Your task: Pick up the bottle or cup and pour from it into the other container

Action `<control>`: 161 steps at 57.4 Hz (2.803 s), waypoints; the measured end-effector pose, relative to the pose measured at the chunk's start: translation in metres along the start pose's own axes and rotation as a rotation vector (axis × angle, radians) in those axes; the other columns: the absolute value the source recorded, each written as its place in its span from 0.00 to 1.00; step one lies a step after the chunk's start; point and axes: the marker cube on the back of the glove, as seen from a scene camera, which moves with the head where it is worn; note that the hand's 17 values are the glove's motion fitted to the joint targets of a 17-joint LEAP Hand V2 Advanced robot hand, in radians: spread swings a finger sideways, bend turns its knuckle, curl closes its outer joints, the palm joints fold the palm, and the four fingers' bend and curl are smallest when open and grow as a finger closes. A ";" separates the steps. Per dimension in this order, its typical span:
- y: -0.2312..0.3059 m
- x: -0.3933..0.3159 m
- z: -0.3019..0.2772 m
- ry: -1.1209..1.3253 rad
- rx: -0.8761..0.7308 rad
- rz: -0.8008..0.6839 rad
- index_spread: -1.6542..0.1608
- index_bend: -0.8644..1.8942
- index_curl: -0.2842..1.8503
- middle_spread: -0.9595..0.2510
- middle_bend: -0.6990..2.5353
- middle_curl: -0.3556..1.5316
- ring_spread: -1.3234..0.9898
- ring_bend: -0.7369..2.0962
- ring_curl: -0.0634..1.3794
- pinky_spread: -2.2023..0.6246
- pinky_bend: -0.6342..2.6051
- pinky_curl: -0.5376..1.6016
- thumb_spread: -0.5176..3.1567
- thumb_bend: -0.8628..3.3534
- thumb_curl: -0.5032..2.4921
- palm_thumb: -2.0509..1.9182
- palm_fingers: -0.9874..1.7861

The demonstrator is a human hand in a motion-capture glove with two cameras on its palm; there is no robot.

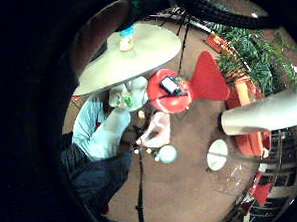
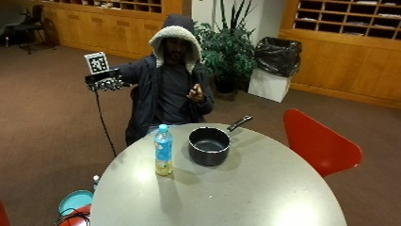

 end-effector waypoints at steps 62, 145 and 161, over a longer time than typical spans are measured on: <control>-0.087 -0.034 0.051 0.080 -0.188 -0.078 0.65 0.37 0.28 0.70 0.29 0.35 0.58 0.32 0.12 0.89 0.31 0.40 0.38 0.20 0.28 0.57 0.44; -0.261 -0.122 0.308 -1.224 -0.047 0.132 0.75 0.36 0.26 0.58 0.33 0.41 0.50 0.50 0.31 0.76 0.34 0.41 0.28 0.20 0.35 0.78 0.78; -0.280 -0.148 0.218 -1.067 0.056 -0.086 0.76 0.36 0.27 0.57 0.32 0.42 0.49 0.50 0.32 0.73 0.34 0.42 0.25 0.20 0.36 0.78 0.79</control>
